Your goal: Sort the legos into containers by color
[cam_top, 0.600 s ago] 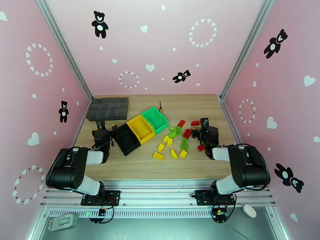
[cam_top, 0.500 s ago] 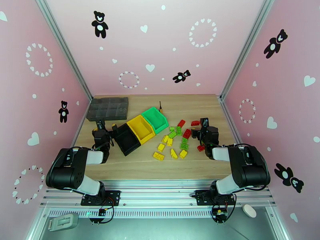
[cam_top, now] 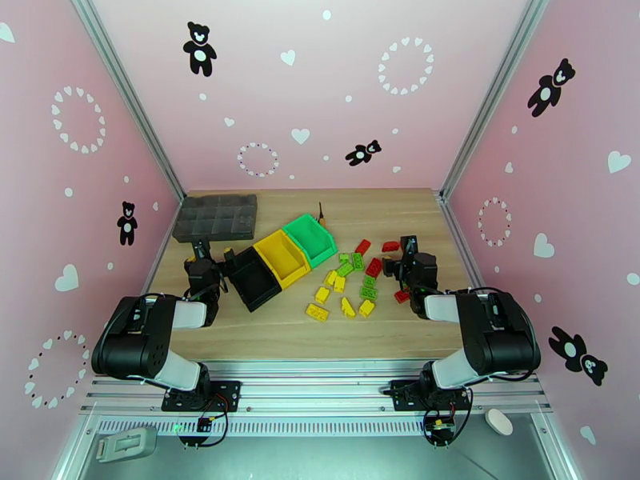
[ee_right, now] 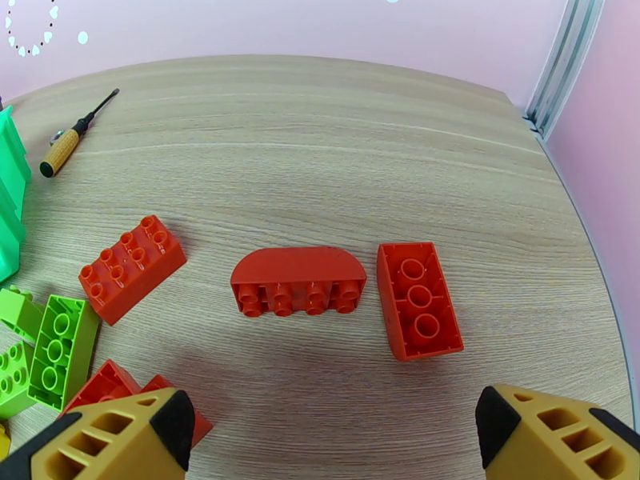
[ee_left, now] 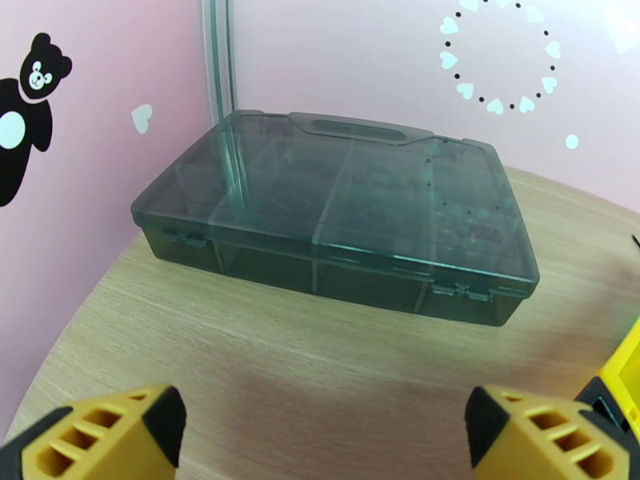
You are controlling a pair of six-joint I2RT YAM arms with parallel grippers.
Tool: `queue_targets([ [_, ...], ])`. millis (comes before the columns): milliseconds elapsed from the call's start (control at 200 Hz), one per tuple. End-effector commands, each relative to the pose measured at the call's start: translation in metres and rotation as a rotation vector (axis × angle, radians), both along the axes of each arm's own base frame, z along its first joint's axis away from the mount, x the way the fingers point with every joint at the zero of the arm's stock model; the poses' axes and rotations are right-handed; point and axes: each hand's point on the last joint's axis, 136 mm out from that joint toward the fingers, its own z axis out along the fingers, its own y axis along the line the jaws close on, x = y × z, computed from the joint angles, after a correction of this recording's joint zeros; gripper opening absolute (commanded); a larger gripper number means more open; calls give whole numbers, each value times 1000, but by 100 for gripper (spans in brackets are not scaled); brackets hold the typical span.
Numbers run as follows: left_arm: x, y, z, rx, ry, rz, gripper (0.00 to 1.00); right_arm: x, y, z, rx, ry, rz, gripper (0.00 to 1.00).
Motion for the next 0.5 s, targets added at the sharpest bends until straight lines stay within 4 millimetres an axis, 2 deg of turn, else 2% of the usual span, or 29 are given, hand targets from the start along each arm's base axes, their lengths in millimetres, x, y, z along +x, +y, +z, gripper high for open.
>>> queue_targets([
  [0, 5, -1, 5, 5, -11, -15, 99, 6, 0, 9, 3, -29, 2, 99],
  [496, 5, -2, 5, 3, -12, -18, 99, 7, 0, 10, 3, -28, 2, 99],
])
